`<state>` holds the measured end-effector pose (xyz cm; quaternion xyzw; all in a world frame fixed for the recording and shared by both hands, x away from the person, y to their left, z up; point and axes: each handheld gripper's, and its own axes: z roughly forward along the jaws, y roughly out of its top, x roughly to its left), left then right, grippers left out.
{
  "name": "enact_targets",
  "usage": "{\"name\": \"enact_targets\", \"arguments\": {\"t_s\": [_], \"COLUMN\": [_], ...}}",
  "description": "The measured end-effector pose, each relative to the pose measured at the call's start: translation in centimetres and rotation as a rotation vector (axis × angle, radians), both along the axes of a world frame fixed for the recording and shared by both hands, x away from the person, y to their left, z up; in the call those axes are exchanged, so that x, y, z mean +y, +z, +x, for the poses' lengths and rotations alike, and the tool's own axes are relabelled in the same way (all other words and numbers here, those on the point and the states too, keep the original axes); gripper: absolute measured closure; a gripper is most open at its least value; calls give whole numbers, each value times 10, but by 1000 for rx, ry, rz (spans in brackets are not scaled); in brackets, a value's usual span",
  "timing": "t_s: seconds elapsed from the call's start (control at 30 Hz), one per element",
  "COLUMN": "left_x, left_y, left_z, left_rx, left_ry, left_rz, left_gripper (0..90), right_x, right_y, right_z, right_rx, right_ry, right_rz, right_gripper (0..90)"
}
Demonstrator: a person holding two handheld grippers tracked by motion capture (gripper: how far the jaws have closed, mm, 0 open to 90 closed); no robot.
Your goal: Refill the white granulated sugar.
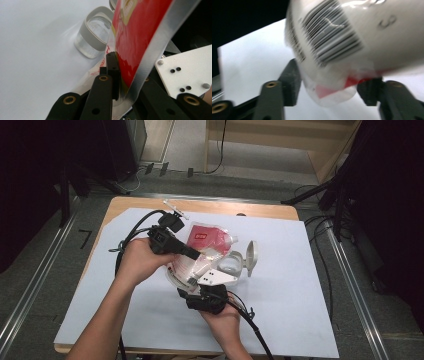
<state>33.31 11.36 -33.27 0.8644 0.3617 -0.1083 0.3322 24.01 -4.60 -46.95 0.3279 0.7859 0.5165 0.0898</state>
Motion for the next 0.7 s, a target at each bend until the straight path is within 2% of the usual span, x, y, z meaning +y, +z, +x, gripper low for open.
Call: {"name": "enact_targets", "arguments": {"t_s": [0.1,0.17,0.27,0.33,0.4,0.47,0.57,0.7], "left_x": [-3,-5,-7,-8,-8,-7,-6,-5], "left_y": [0,-1,-2,-1,0,1,2,0], "left_z": [-1,-2,-2,-2,-3,-4,-4,-2], "left_rx": [-13,-9,-10,-25,-31,-54,-79,-80], "left_ry": [2,-3,-14,-31,-44,-71,-93,-128], "left_rz": [11,13,6,8,-7,-18,-29,-46], "left_gripper": [888,885,879,875,863,849,798,703], "right_x": [2,3,0,-2,-6,-7,-8,-9], "right_y": [1,1,-1,-1,1,2,3,4], "right_z": [2,4,5,5,4,3,4,3], "right_rx": [4,21,38,39,35,30,42,66], "right_ry": [-29,-28,-19,-6,7,24,50,83], "right_rz": [-2,3,26,50,72,88,126,161], "right_gripper": [399,441,528,559,592,598,603,612]}}
